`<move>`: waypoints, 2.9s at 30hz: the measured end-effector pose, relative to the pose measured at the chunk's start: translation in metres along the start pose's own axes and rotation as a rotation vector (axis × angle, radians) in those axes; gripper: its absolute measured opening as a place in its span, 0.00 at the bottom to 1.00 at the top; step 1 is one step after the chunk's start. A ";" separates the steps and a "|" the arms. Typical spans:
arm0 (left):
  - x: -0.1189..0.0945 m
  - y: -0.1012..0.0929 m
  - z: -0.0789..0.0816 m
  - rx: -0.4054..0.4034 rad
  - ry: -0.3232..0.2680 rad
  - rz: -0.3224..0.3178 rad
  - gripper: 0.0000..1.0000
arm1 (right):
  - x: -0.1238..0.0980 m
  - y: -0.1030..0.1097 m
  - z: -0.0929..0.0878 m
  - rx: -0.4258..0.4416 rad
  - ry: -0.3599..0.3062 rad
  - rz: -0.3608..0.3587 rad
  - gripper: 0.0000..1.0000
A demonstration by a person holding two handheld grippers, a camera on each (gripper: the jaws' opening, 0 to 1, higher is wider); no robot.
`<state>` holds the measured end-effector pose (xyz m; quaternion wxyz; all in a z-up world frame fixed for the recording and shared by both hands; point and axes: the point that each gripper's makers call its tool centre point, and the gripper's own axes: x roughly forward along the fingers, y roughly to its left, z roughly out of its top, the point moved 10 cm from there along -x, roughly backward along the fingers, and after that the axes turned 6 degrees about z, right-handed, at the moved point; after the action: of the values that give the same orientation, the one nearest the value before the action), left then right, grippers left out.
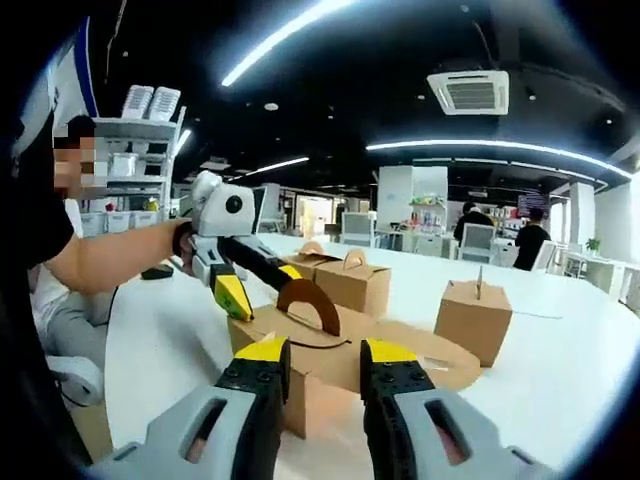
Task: Pick up one paper box from the group, open the paper box, and remove the item inside
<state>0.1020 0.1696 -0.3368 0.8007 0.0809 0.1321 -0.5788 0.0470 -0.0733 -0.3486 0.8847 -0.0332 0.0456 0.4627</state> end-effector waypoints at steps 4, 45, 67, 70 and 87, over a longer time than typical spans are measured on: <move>0.000 0.000 0.000 -0.002 -0.005 0.006 0.41 | -0.001 -0.002 -0.004 0.063 -0.020 0.002 0.28; 0.030 -0.127 0.046 0.602 0.262 0.811 0.36 | 0.000 0.002 0.002 0.060 0.031 0.011 0.27; 0.028 -0.131 0.039 0.539 0.299 0.894 0.29 | 0.000 0.008 0.004 0.069 0.035 0.005 0.27; 0.028 -0.129 0.037 0.479 0.282 0.888 0.29 | 0.000 0.007 0.004 0.072 0.037 0.004 0.27; 0.038 -0.117 0.033 0.454 0.338 0.890 0.26 | 0.000 0.005 0.003 0.087 0.036 0.011 0.27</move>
<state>0.0059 0.0887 -0.3138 0.8989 0.3926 0.0836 -0.1756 0.0432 -0.0699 -0.3457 0.8819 -0.0027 0.0816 0.4644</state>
